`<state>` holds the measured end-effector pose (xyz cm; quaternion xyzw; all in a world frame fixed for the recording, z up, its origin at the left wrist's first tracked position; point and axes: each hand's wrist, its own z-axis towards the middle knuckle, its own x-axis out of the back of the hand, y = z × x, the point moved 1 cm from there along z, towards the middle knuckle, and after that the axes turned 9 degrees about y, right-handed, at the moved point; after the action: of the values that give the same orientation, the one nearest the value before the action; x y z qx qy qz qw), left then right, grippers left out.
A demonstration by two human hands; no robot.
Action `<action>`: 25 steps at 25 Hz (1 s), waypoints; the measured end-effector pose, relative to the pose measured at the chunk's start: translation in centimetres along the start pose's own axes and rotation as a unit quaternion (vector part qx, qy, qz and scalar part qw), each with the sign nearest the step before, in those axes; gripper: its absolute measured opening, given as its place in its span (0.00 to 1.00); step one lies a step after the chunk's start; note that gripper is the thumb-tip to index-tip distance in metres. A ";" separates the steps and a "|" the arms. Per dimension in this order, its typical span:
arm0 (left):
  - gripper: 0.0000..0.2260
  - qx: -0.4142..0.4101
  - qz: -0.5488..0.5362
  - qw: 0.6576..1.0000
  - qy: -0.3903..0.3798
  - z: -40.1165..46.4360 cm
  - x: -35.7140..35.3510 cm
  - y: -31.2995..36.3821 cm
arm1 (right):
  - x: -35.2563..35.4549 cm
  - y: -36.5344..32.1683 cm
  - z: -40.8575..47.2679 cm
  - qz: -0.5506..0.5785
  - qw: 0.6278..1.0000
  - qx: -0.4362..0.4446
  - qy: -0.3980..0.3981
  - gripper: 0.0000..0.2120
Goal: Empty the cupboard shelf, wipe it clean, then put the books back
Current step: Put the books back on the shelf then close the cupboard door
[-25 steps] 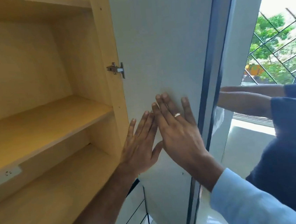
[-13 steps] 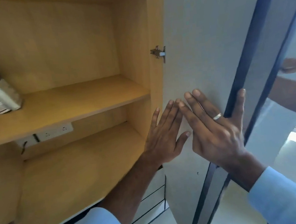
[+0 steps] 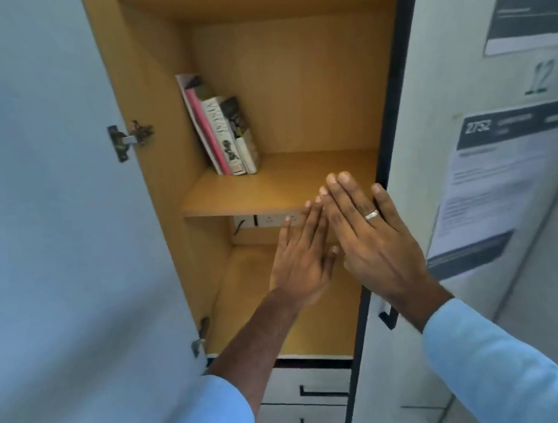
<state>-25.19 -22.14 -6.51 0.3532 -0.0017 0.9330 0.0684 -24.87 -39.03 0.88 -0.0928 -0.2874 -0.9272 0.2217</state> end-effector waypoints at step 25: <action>0.30 0.019 0.133 0.990 -0.053 4.8 0.2 -8.7 | -15.0 -1.8 5.7 0.085 0.981 0.112 -0.133 0.33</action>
<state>-21.04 -13.71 -3.19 0.3996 -0.0349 0.9138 -0.0633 -12.13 -29.06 0.19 -0.2141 -0.4070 -0.8465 0.2684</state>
